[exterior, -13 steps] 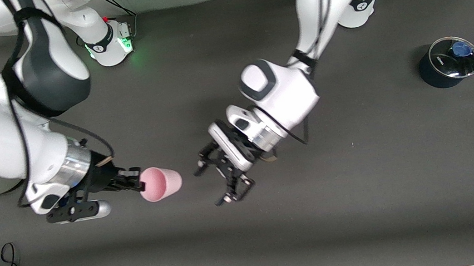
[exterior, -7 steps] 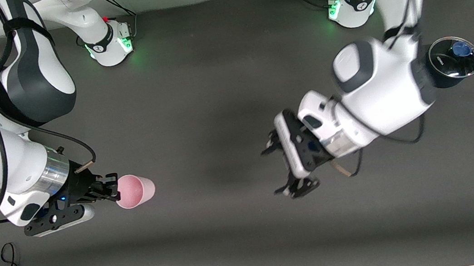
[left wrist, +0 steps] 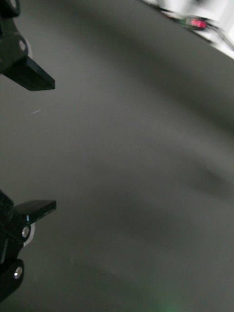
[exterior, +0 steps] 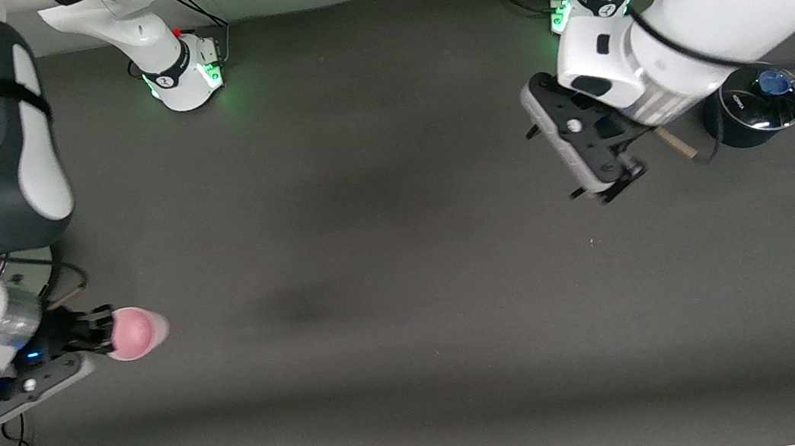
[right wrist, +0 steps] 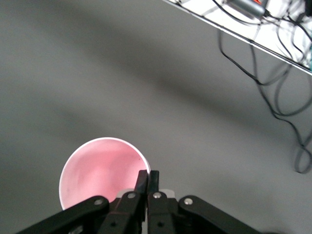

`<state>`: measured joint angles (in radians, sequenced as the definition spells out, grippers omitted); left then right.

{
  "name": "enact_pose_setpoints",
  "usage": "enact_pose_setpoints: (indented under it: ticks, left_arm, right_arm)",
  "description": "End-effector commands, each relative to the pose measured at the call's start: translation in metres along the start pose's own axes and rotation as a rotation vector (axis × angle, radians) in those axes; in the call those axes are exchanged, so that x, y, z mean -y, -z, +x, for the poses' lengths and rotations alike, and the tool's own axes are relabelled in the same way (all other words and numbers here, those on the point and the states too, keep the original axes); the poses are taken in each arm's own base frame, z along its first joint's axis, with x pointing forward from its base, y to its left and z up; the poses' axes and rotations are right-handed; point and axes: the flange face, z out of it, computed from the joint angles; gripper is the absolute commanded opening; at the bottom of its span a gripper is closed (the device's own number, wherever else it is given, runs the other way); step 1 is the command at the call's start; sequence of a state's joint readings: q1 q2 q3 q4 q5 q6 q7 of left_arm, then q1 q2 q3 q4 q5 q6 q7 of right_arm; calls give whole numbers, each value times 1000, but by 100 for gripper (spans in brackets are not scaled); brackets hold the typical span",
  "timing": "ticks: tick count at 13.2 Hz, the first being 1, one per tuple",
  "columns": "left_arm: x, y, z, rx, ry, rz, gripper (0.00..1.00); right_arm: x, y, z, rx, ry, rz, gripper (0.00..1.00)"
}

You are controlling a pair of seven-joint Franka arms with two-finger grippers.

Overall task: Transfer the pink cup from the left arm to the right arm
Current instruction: 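Lower the pink cup onto the table with the right gripper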

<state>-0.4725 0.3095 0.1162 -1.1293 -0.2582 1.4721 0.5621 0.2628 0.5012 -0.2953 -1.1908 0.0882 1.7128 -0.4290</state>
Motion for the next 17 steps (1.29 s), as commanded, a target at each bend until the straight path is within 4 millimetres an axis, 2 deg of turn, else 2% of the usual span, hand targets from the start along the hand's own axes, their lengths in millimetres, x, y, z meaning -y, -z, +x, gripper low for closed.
enact_pose_setpoints:
  ticks: [1, 2, 4, 6, 8, 12, 13, 15, 17]
  left_arm:
    - [-9, 4, -19, 95, 355, 22, 100]
    - [-7, 3, -23, 119, 470, 41, 100]
    - [5, -6, -31, 162, 729, 76, 100]
    - [44, -12, -55, 199, 845, 82, 100]
    - [78, -22, -79, 253, 905, 158, 100]
    - [108, -68, -112, 364, 949, 226, 100]
    - [115, -73, -120, 350, 961, 226, 100]
    - [123, -83, -138, 315, 977, 226, 100]
    - [117, -94, -152, 287, 973, 225, 100]
  right_arm:
    - [-62, -9, -38, 10, 91, -16, 0]
    - [-94, -15, -54, -2, 129, -16, 0]
    - [-137, -30, -79, -52, 201, 16, 0]
    - [-162, -64, -103, -66, 179, 54, 0]
    - [-175, -112, -123, -137, 168, 91, 0]
    - [-174, -199, -149, -259, 167, 114, 0]
    - [-174, -217, -152, -275, 166, 110, 0]
    - [-177, -241, -154, -282, 163, 109, 0]
    - [-180, -257, -155, -287, 157, 87, 0]
